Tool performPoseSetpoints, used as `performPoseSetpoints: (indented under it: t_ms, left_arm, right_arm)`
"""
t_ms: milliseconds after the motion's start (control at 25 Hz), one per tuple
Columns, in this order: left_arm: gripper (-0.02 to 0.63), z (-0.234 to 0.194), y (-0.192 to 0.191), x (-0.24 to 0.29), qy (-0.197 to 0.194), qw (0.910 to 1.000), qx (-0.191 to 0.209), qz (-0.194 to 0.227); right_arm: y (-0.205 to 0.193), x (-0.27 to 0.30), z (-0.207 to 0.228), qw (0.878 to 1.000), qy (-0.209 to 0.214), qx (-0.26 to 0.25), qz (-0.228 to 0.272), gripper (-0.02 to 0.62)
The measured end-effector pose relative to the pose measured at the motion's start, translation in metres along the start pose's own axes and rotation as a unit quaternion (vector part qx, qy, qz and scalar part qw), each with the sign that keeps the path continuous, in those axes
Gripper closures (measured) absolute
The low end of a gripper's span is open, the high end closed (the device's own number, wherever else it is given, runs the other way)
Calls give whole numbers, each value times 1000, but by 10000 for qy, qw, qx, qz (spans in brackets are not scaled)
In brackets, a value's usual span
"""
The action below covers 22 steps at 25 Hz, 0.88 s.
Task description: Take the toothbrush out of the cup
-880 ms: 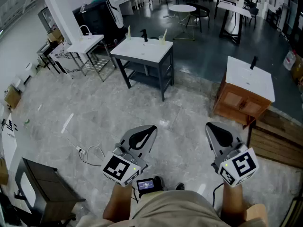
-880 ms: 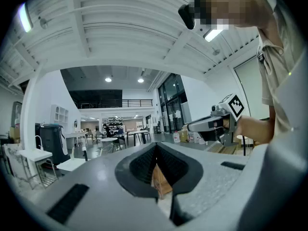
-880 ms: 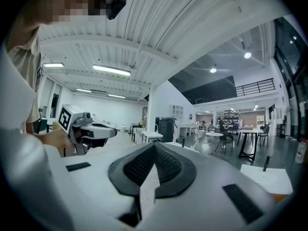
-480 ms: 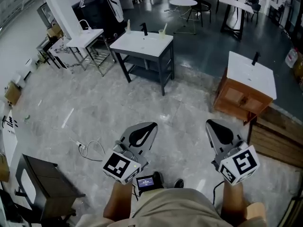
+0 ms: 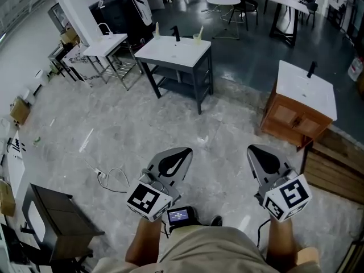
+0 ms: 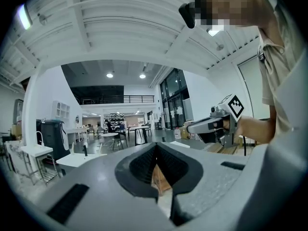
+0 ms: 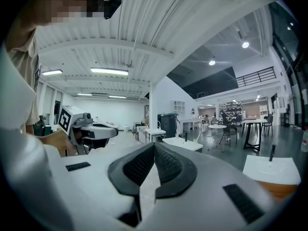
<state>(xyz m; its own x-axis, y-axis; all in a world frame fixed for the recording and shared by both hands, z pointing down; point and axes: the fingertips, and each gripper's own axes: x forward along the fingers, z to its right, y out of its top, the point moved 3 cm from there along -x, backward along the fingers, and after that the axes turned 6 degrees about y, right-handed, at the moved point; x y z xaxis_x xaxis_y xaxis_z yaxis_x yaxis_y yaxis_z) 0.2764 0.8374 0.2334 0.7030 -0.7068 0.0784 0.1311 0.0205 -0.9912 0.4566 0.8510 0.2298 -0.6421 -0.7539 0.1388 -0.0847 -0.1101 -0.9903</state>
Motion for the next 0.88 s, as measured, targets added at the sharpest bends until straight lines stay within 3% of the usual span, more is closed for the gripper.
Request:
performPoseSetpoints:
  t_ms: [240, 480, 680, 880]
  left_arm:
    - [598, -20, -6, 13, 66, 9999, 38, -106]
    - [598, -80, -19, 16, 101, 9999, 9, -55]
    - [598, -171, -41, 12, 20, 10000, -17, 23]
    - [598, -309, -56, -12, 146, 9998, -121, -13]
  right_arm:
    - [-10, 22, 20, 9999, -58, 139, 16, 591]
    - [-9, 82, 28, 9998, -149, 83, -59, 591]
    - [-6, 169, 23, 9993, -371, 21, -109, 591]
    - [7, 295, 2, 9987, -451, 110, -198, 591]
